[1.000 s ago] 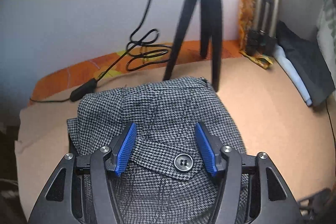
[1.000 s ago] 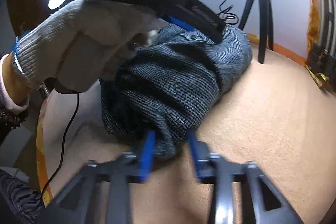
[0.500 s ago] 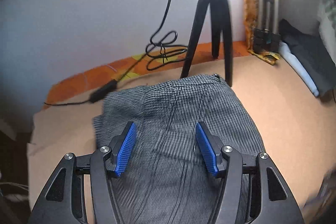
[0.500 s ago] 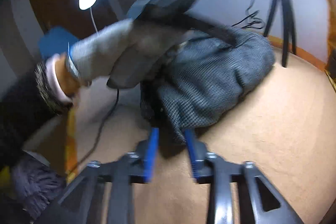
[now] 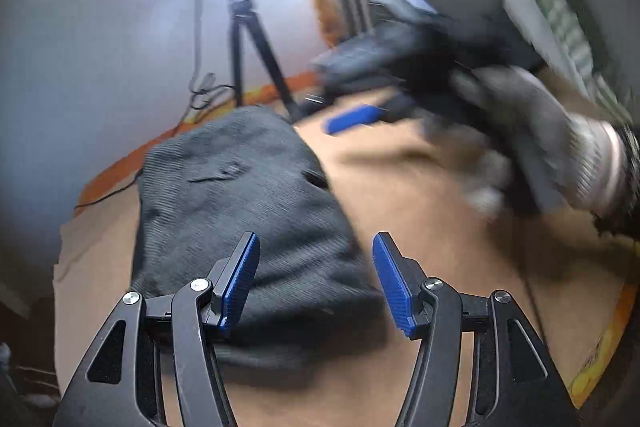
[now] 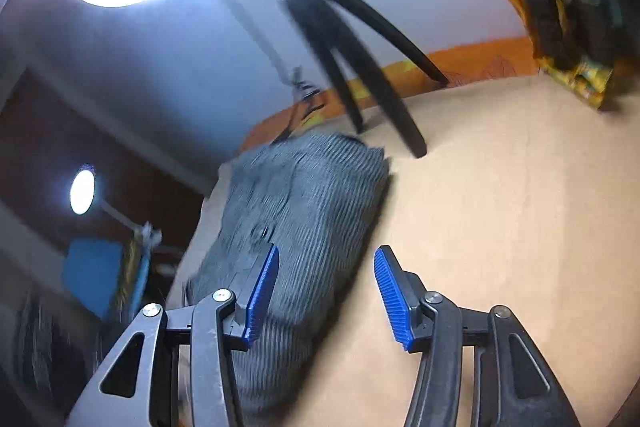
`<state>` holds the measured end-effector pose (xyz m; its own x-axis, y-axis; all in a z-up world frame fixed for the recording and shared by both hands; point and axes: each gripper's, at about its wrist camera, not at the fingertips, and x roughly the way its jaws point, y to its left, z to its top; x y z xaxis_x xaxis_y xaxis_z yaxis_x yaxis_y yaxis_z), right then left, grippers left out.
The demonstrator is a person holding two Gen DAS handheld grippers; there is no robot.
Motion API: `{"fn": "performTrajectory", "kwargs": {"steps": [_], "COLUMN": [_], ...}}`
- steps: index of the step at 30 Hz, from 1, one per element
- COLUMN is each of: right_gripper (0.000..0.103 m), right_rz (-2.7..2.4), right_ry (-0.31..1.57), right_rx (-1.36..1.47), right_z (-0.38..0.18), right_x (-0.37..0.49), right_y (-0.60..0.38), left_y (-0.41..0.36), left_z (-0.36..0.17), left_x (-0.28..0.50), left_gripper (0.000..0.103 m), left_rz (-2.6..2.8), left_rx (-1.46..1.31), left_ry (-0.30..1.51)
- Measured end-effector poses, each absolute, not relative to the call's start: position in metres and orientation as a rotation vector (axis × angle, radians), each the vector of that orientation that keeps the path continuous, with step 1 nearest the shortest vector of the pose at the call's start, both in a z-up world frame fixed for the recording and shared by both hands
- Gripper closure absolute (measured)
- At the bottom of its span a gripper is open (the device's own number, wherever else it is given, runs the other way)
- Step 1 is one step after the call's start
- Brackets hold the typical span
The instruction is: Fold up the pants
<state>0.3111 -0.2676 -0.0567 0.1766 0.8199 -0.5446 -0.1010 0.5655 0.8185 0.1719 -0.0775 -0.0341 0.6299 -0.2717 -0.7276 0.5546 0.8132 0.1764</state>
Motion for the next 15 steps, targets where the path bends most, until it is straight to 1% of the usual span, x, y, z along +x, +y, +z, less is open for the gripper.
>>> {"fn": "performTrajectory", "kwargs": {"steps": [3,6,7,9,10,11,12,13,15], "right_gripper": [0.049,0.049,0.049,0.049,0.049,0.049,0.05,0.057,0.07], "right_rz": [0.697,0.682,0.683,0.68,0.681,0.683,0.683,0.68,0.683], "right_ry": [1.257,1.275,1.278,1.279,1.279,1.279,1.28,1.278,1.271], "right_rx": [0.799,0.834,0.844,0.846,0.848,0.855,0.86,0.87,0.871], "right_z": [-0.075,-0.086,-0.089,-0.093,-0.093,-0.095,-0.096,-0.098,-0.097], "right_x": [0.325,0.328,0.33,0.334,0.334,0.335,0.339,0.341,0.338], "right_y": [-0.258,-0.253,-0.25,-0.247,-0.245,-0.244,-0.239,-0.238,-0.238], "left_y": [-0.096,-0.099,-0.1,-0.093,-0.093,-0.09,-0.09,-0.088,-0.086], "left_z": [-0.051,-0.066,-0.071,-0.075,-0.077,-0.077,-0.078,-0.079,-0.079], "left_x": [0.172,0.183,0.187,0.188,0.19,0.187,0.188,0.188,0.187], "left_gripper": [0.043,0.043,0.04,0.041,0.044,0.045,0.052,0.062,0.07], "left_rz": [-0.443,-0.409,-0.399,-0.397,-0.399,-0.405,-0.414,-0.427,-0.459], "left_rx": [0.507,0.532,0.541,0.547,0.549,0.551,0.555,0.555,0.559], "left_ry": [0.765,0.8,0.806,0.802,0.803,0.801,0.801,0.806,0.808]}}
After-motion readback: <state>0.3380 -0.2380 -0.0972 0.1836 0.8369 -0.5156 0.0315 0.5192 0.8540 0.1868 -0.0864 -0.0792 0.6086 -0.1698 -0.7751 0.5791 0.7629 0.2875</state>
